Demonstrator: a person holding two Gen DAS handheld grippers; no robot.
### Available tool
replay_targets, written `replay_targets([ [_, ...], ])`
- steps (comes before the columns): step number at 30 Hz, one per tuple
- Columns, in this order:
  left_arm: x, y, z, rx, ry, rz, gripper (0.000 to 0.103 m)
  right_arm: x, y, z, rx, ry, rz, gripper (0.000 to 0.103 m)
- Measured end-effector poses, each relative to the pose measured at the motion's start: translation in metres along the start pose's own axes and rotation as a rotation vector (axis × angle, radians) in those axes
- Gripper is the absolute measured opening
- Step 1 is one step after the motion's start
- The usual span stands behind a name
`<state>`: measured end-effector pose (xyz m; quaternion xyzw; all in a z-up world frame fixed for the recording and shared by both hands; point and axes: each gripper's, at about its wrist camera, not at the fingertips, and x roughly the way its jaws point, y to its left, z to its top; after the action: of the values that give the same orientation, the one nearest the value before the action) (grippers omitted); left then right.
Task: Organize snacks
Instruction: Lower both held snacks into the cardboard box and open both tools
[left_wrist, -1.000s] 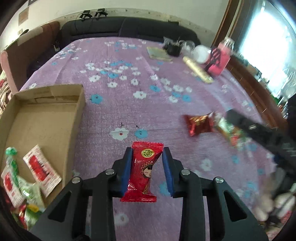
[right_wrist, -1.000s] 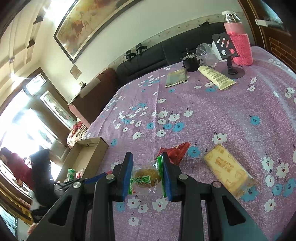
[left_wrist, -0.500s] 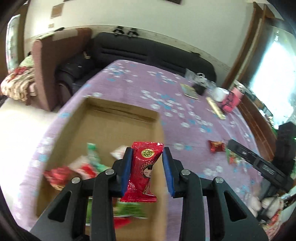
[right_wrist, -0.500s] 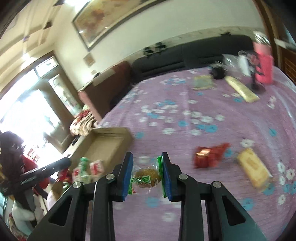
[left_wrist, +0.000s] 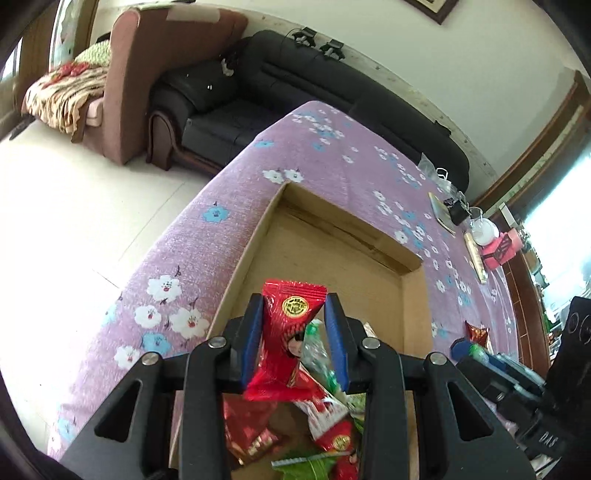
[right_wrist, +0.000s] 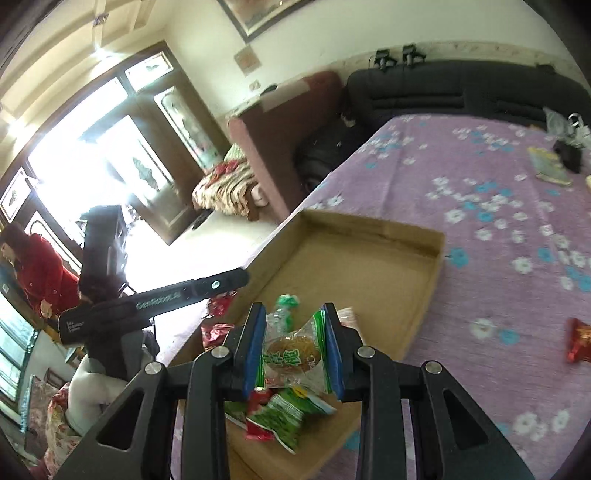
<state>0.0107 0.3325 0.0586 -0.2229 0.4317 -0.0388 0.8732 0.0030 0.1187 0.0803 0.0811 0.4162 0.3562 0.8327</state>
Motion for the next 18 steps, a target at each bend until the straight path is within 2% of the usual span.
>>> replay_targets([
  [9, 0.021, 0.008, -0.003, -0.012, 0.025, 0.005, 0.037, 0.045, -0.004, -0.001, 0.019, 0.103, -0.024, 0.029],
  [11, 0.016, 0.006, -0.004, -0.001, 0.008, -0.005, 0.044, 0.054, -0.003, -0.003, 0.009, 0.119, -0.032, 0.03],
  [13, 0.007, 0.004, -0.005, 0.007, -0.019, -0.012, 0.057, 0.059, -0.001, -0.004, 0.002, 0.127, -0.034, 0.032],
  [15, -0.002, 0.001, -0.008, 0.02, -0.052, -0.011, 0.065, 0.06, -0.001, -0.006, 0.004, 0.128, -0.032, 0.032],
  [18, -0.014, -0.001, -0.012, 0.022, -0.083, -0.014, 0.073, 0.058, 0.003, -0.005, -0.003, 0.114, -0.031, 0.032],
])
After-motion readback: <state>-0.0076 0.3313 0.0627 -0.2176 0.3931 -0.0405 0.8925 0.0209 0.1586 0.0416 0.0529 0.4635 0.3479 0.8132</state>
